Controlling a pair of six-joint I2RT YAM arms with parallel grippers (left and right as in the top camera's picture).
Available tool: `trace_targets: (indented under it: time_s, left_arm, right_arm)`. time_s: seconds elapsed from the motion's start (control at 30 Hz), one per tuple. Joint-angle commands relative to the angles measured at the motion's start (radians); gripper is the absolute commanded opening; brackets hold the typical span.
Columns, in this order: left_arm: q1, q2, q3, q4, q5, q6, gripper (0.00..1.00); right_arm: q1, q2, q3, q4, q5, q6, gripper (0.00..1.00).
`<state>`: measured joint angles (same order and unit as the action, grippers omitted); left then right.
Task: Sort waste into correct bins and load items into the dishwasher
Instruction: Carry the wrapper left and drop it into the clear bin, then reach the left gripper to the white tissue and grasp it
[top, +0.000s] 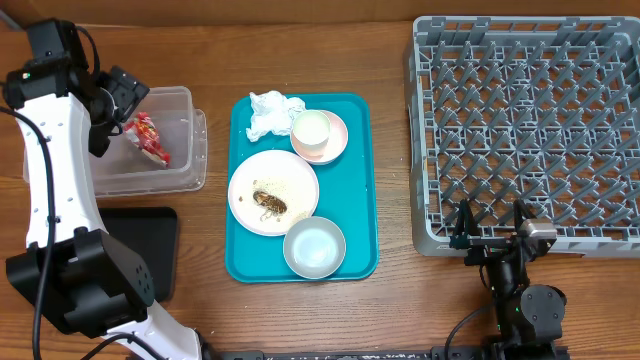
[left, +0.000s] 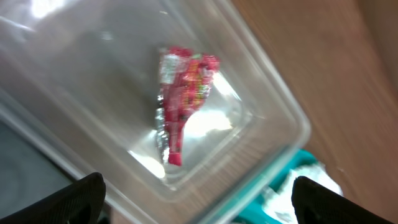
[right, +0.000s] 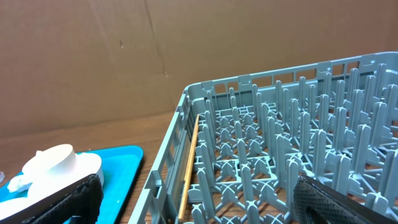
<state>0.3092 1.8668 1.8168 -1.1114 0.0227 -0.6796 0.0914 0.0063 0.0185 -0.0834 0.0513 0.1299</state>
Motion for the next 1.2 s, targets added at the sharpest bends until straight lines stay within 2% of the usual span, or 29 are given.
trace_targets:
  time_s: [0.0,0.13,0.23,0.3,0.6,0.7,0.8,0.93,1.1,1.17]
  left_arm:
    - [-0.005,-0.028,-0.005,0.03,0.259,0.094,0.97]
    - [-0.043,-0.049,-0.005,0.095,0.607,0.261,0.92]
    - [-0.12,-0.049,-0.005,0.129,0.701,0.389,0.92]
    - [-0.192,-0.049,-0.005,0.13,0.611,0.449,0.92]
    - [-0.503,-0.019,-0.006,0.214,-0.106,0.447,0.93]
    - [-0.558,0.012,-0.006,0.271,-0.245,0.447,0.91]
    - [-0.566,0.051,-0.006,0.306,-0.267,0.431,0.89]
    - [-0.544,0.121,-0.006,0.313,-0.254,0.282,0.85]
    - [-0.534,0.21,-0.006,0.353,-0.098,0.196,0.82]
    - [-0.535,0.241,-0.006,0.375,-0.046,0.152,0.78]
  right_arm:
    - [-0.008,-0.003,-0.01,0.003,-0.005,-0.007,1.0]
    - [-0.008,-0.003,-0.01,0.003,-0.005,-0.007,1.0]
    - [-0.008,-0.003,-0.01,0.003,-0.005,-0.006,1.0]
    - [-0.008,-0.003,-0.01,0.003,-0.005,-0.007,1.0]
    - [-0.008,-0.003,-0.01,0.003,-0.005,-0.007,1.0]
    - [-0.008,-0.003,-0.01,0.003,-0.005,-0.007,1.0]
    - [-0.008,-0.003,-0.01,0.003,-0.005,-0.007,1.0]
    - [-0.008,-0.003,-0.01,0.003,-0.005,-0.007,1.0]
    - [-0.008,-0.003,-0.01,0.003,-0.005,-0.007,1.0]
    - [-0.008,-0.003,-0.01,0.003,-0.005,-0.007,1.0]
